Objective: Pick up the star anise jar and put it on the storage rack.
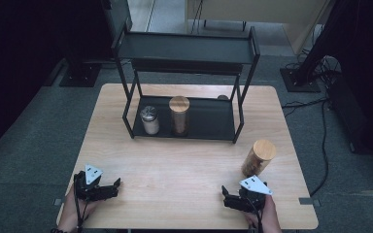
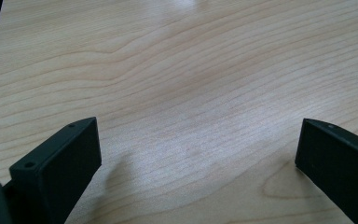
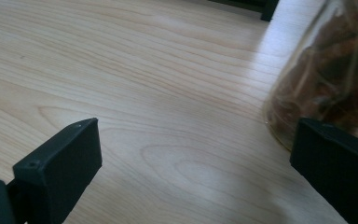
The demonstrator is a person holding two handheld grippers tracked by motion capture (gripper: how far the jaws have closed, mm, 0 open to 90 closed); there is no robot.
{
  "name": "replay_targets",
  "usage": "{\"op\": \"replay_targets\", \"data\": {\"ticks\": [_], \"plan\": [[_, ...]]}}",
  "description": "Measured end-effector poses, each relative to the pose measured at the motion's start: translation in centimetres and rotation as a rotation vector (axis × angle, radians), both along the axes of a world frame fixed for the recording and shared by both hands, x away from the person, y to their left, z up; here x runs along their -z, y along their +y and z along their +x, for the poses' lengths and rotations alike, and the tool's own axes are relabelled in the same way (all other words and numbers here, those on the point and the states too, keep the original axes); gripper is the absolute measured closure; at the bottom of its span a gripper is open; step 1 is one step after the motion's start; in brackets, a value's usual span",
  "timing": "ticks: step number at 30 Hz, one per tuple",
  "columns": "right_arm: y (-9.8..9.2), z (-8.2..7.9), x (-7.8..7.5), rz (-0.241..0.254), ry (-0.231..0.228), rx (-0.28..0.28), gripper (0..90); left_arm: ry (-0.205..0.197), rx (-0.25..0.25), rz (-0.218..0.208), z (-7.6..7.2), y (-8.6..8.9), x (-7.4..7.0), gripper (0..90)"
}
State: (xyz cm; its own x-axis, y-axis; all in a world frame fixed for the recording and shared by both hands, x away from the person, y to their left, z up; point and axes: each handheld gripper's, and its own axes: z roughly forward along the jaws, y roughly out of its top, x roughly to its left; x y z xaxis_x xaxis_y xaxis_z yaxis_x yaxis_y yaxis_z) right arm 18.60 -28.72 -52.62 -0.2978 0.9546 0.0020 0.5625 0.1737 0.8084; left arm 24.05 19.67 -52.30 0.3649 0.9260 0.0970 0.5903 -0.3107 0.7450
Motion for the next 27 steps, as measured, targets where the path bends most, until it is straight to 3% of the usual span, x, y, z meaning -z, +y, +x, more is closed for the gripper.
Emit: {"op": "replay_targets", "data": {"ticks": [27], "plan": [[-4.4,-0.4,0.0,-0.04,-0.002,0.047,1.9,0.001,0.001,0.004,0.0,0.0,0.0,0.6]]}}
